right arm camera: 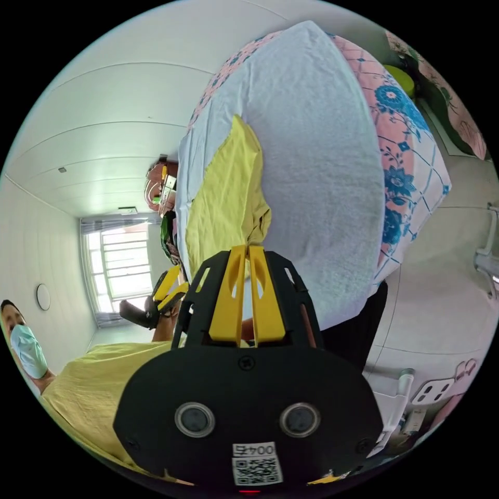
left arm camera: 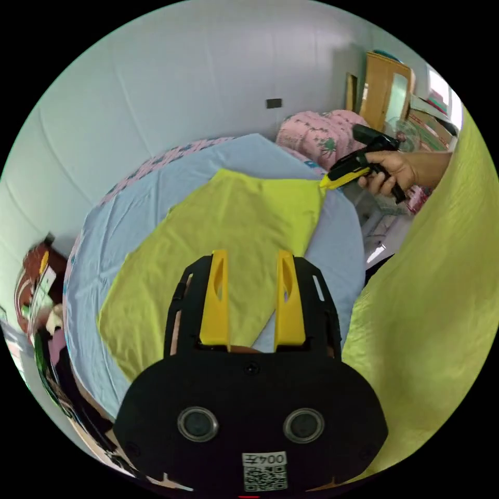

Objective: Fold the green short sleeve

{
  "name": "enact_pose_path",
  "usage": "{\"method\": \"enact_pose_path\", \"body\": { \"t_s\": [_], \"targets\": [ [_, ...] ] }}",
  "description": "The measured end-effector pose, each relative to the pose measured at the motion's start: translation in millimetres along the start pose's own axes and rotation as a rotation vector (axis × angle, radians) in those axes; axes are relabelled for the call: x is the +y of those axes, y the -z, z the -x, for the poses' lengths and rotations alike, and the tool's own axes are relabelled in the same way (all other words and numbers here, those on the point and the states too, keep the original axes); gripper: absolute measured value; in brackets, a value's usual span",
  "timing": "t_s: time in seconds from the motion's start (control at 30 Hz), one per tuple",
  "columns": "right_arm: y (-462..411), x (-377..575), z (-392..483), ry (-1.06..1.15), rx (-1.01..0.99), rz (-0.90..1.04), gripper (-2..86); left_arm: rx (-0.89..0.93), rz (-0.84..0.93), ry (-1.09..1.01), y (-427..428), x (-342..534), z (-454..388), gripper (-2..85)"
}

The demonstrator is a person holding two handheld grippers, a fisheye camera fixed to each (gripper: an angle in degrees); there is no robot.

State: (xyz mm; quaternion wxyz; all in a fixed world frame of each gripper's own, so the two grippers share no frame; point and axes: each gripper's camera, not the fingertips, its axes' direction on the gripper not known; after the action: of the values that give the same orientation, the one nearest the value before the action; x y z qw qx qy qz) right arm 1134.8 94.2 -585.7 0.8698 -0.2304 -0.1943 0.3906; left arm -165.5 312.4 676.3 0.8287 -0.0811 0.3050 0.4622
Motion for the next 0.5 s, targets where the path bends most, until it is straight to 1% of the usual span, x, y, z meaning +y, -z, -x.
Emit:
{"method": "enact_pose_path", "body": {
  "t_s": [0.07, 0.13, 0.2, 0.27, 0.3, 0.33, 0.37, 0.4, 0.43, 0.47, 0.5],
  "targets": [
    [-0.9, -16.5, 10.8, 0.035, -0.024, 0.046, -0.6, 0.018, 0.003, -0.129, -23.8, -58.7, -55.9, 15.7],
    [-4.4, -29.7, 17.7, 0.074, -0.042, 0.092, -0.5, -0.011, 0.043, -0.223, -45.1, -94.0, -94.7, 16.3],
    [-9.6, -44.8, 22.0, 0.108, -0.068, 0.147, -0.3, -0.042, 0.071, -0.266, -63.9, -119.6, -123.5, 15.5],
    [-14.7, -65.8, 25.2, 0.148, -0.110, 0.203, 0.4, -0.121, 0.132, -0.285, -86.7, -141.9, -150.8, 11.5],
    [-15.9, -71.2, 26.0, 0.159, -0.119, 0.218, 0.6, -0.160, 0.144, -0.287, -90.4, -145.5, -156.2, 9.1],
    [-17.7, -81.9, 27.0, 0.180, -0.128, 0.240, 1.5, -0.246, 0.152, -0.281, -93.8, -151.0, -164.2, 4.5],
    [-19.7, -92.6, 28.2, 0.222, -0.129, 0.268, 3.0, -0.282, 0.156, -0.257, -93.0, -156.9, -167.6, 3.7],
    [-20.4, -98.5, 28.1, 0.244, -0.135, 0.281, 4.1, -0.273, 0.159, -0.232, -91.5, -159.8, -166.9, 3.2],
    [-21.2, -112.3, 24.1, 0.258, -0.171, 0.307, 8.0, -0.235, 0.155, -0.164, -86.6, -164.3, -161.9, 2.7],
    [-22.8, -129.5, 15.9, 0.241, -0.221, 0.331, 13.7, -0.211, 0.146, -0.098, -80.6, -166.8, -155.6, 2.3],
    [-23.8, -139.0, 11.0, 0.228, -0.249, 0.338, 14.7, -0.207, 0.140, -0.069, -77.1, -167.5, -152.5, 2.2]
  ]
}}
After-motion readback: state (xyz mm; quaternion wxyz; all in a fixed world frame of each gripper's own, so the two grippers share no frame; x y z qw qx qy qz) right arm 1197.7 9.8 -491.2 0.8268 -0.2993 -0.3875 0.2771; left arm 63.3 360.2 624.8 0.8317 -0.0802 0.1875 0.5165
